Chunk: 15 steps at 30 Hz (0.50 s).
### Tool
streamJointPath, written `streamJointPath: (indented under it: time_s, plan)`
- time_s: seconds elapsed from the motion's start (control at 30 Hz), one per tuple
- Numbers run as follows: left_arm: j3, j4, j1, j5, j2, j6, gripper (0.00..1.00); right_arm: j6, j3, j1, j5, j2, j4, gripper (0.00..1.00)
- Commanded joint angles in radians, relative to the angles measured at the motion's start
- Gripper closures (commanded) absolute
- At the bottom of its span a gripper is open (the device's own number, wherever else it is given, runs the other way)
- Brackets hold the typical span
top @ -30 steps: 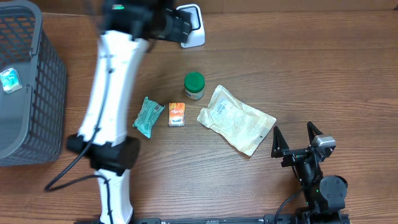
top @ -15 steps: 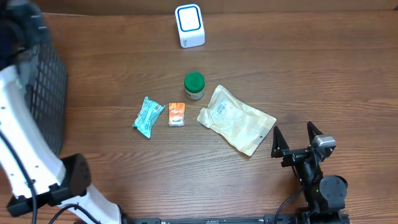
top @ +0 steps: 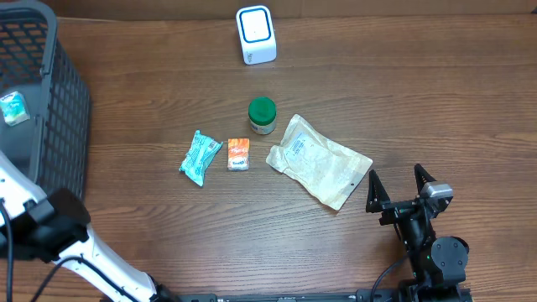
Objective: Scan the item barcode
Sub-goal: 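Return the left gripper into the basket above the Kleenex pack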
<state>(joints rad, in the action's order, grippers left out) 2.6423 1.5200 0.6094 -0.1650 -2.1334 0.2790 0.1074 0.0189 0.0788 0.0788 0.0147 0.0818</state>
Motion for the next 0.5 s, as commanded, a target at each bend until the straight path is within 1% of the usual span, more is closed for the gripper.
streamJointPath:
  time_s: [0.0,0.27,0.47]
  plan:
    - [-0.01,-0.031,0.006,0.028,-0.071,-0.079,0.17,-0.004,-0.011,-0.002,0.002,-0.011,-0.005,0.0]
    - [-0.01,-0.17,0.006,0.043,-0.219,-0.108,0.17,-0.004,-0.011,-0.002,0.002,-0.011,-0.005,0.0]
    - [-0.01,-0.264,0.006,0.045,-0.284,-0.19,0.18,-0.004,-0.011,-0.002,0.002,-0.011,-0.005,0.0]
